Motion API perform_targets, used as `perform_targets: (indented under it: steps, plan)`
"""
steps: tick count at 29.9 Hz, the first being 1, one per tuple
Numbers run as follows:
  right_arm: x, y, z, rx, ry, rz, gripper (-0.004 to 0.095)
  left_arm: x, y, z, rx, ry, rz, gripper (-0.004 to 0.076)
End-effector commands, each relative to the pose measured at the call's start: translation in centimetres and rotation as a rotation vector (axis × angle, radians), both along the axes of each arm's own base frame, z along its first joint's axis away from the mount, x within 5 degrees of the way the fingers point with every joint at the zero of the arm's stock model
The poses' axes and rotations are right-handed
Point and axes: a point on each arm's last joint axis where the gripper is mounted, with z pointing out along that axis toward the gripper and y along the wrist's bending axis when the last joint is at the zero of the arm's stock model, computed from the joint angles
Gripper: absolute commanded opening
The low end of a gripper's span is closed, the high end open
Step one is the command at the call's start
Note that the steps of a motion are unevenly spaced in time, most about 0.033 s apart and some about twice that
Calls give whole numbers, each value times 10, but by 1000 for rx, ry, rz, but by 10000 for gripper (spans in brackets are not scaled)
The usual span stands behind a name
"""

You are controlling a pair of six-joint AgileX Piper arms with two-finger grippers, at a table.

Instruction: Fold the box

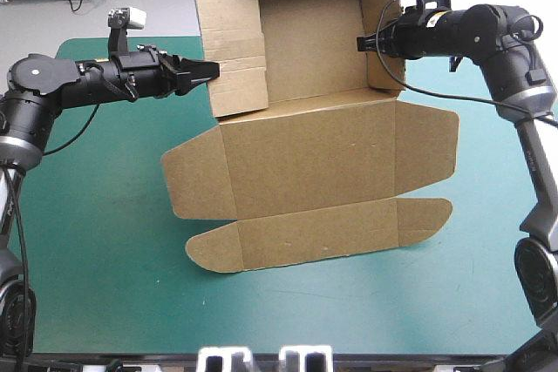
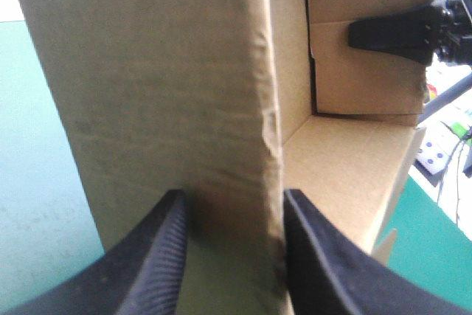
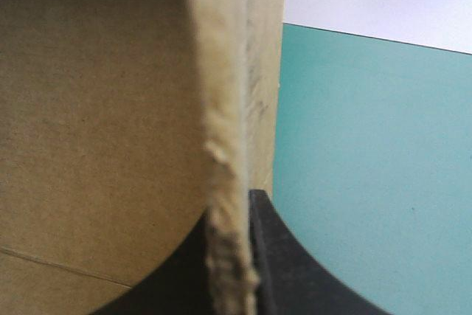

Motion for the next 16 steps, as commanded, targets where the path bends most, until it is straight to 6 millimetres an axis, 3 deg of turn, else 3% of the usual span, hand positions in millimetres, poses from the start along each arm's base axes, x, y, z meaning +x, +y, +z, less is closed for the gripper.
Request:
perform_targets:
  steps: [1,4,9,16]
  plan:
    - [-20,13,30,67,-102,46,-22,-6,-6,25,-17,-112,62,283]
    - [-26,30,29,36,-113,88,-22,-4,-14,22,41,-125,104,223]
    - [-33,46,27,31,-83,128,-22,-3,-22,13,159,-106,151,2]
    - [-38,44,17,-14,31,117,-22,-6,-23,11,153,-40,163,-10]
